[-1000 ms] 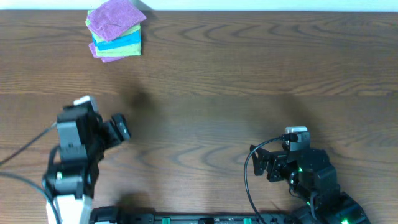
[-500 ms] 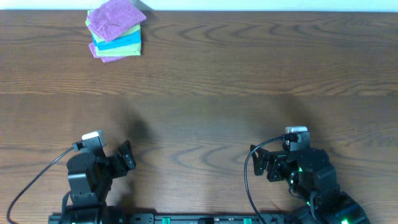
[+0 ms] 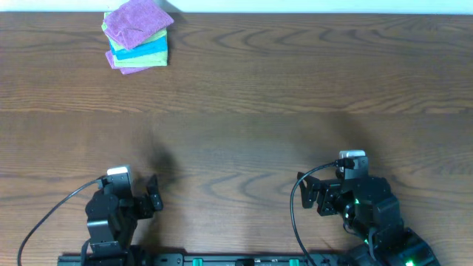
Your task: Fold the cloth
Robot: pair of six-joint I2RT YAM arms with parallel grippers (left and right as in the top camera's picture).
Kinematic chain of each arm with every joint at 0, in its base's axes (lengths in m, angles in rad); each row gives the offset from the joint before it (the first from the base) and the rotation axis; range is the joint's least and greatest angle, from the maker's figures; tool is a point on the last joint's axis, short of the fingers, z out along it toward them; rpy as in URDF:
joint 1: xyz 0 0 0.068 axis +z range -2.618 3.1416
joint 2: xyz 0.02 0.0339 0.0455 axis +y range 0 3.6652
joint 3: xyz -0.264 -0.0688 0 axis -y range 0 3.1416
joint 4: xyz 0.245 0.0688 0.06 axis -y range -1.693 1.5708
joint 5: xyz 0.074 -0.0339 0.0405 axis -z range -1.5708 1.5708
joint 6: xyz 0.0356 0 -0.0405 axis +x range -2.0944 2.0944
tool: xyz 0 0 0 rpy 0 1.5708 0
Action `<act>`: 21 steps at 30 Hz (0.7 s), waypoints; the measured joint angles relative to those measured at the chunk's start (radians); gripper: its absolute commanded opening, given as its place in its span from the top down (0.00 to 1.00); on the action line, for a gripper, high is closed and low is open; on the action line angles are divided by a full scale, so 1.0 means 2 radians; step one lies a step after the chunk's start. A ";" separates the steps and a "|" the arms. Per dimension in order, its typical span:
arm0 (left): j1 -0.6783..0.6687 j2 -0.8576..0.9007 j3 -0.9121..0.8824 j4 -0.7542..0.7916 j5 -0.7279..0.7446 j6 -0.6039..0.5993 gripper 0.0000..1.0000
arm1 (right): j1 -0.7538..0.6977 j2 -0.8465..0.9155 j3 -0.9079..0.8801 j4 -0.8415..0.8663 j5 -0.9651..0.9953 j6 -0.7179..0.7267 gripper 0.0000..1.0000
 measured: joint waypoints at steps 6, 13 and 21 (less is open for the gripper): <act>0.000 -0.028 -0.017 -0.022 -0.021 0.005 0.05 | 0.000 0.000 0.000 0.000 0.000 0.000 0.01; 0.000 -0.046 -0.034 -0.031 -0.031 0.012 0.05 | 0.000 0.000 0.000 0.000 0.000 0.000 0.01; -0.001 -0.052 -0.034 -0.033 -0.031 0.047 0.05 | 0.000 0.000 0.000 0.000 0.000 0.000 0.01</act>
